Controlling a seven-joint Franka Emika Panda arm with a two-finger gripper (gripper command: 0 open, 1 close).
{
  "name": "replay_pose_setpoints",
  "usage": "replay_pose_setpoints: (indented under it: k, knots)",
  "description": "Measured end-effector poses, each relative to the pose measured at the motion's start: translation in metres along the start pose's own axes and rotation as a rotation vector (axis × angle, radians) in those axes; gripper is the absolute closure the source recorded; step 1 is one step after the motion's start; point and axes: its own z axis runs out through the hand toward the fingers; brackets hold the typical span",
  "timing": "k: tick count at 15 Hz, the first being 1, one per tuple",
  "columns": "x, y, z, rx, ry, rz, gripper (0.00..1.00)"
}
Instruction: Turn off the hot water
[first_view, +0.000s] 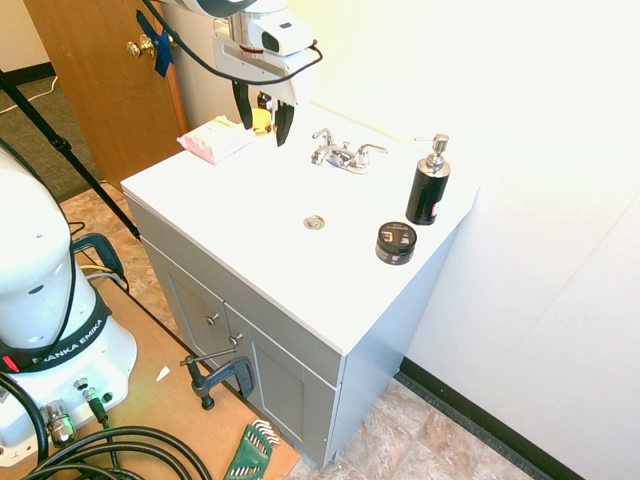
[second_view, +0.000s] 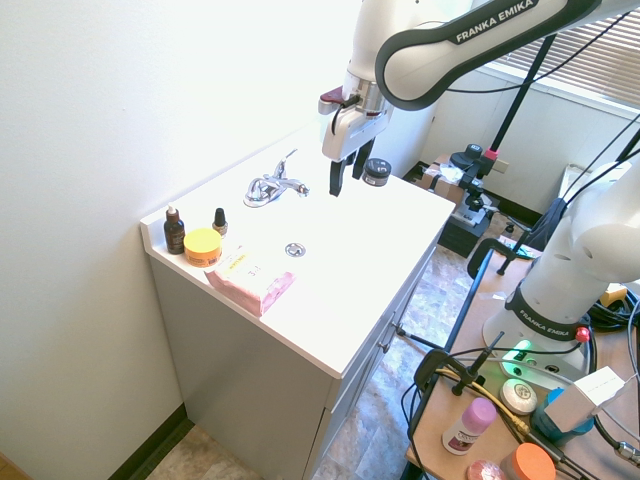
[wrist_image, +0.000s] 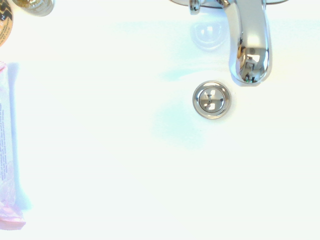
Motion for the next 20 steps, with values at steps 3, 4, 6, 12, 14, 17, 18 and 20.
replay_pose_setpoints:
  k: [3,4,6,12,14,17,18,20]
  knots:
    - [0.005,-0.003,-0.002,0.007,0.04,0.013,0.0]
    - [0.009,-0.008,-0.004,0.008,0.079,0.02,0.0]
    - [0.02,-0.022,-0.006,0.001,0.151,0.033,0.0]
    - [0.063,-0.076,0.022,-0.085,0.437,0.056,0.0]
    - [0.068,-0.09,0.042,-0.105,0.467,0.047,0.0]
    - [0.069,-0.107,0.067,-0.132,0.467,0.038,0.0]
    - [0.068,-0.111,0.072,-0.135,0.464,0.033,0.0]
    - [0.066,-0.117,0.077,-0.144,0.465,0.025,0.0]
